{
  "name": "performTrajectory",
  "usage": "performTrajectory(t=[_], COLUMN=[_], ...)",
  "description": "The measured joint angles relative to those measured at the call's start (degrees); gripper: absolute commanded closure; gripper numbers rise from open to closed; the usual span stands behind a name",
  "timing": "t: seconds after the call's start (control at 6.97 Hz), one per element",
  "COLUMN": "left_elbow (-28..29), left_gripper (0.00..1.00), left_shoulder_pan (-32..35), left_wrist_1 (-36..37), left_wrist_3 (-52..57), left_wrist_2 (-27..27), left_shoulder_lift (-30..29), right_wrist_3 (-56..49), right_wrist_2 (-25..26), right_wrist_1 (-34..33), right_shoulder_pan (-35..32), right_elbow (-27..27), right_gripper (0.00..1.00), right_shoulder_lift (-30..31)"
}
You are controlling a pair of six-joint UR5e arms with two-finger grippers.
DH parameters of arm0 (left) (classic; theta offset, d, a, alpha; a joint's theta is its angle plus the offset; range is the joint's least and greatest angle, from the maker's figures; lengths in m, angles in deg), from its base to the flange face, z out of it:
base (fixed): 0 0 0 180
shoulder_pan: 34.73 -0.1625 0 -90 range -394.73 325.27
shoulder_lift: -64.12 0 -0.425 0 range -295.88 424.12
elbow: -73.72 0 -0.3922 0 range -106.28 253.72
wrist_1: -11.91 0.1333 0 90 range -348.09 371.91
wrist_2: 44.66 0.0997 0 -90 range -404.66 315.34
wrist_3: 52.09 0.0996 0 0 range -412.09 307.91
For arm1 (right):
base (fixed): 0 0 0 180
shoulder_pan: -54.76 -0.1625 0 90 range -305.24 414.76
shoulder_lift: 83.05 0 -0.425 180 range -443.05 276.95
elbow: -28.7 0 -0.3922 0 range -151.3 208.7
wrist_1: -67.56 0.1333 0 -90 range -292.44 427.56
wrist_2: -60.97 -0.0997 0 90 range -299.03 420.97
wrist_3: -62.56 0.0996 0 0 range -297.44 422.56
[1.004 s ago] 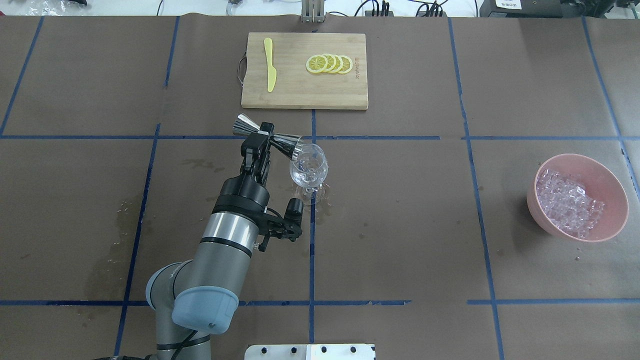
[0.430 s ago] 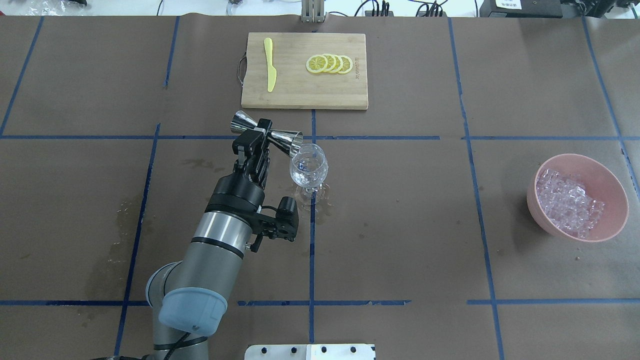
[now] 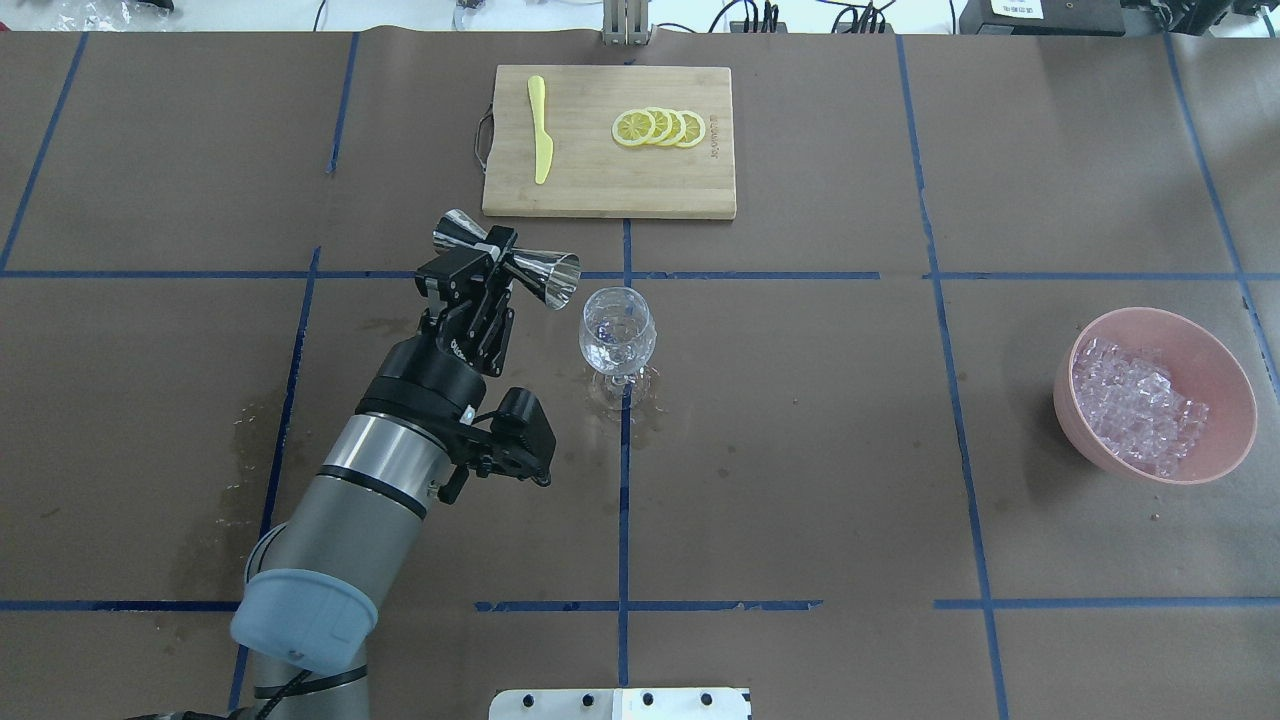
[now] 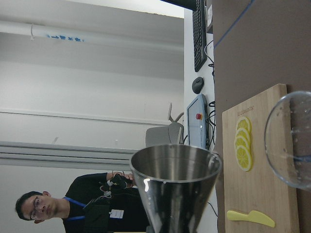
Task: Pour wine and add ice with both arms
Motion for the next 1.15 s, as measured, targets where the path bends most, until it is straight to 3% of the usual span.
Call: performTrajectory(t=[0.29,0.72,1.0,1.15], left_elbow=[-1.3,-1.5,-0.9,-0.7], left_gripper=[1.00,1.00,1.00,1.00], left_shoulder_pan=[0.3,0.7,0.7,0.7], left_wrist_1=[-8.6,-28.9,-39.1,-40.9], left_wrist_3=[0.1,0.1,-2.7,-9.3], left_wrist_2=[-2.2,-7.3,-8.6,-9.4], left_shoulder_lift=[7.7,24.6,31.0,32.8], right_wrist_3=[0.0,0.0,0.0,0.0], right_wrist_2=[0.1,0.1,0.0,0.0], right_wrist_1=[0.0,0.0,0.0,0.0], right_shoulder_pan=[0.0,0.0,0.0,0.0], right_elbow=[0.0,0.0,0.1,0.2], right_gripper=[0.00,0.00,0.00,0.00], right_shoulder_lift=[0.0,0.1,0.2,0.1])
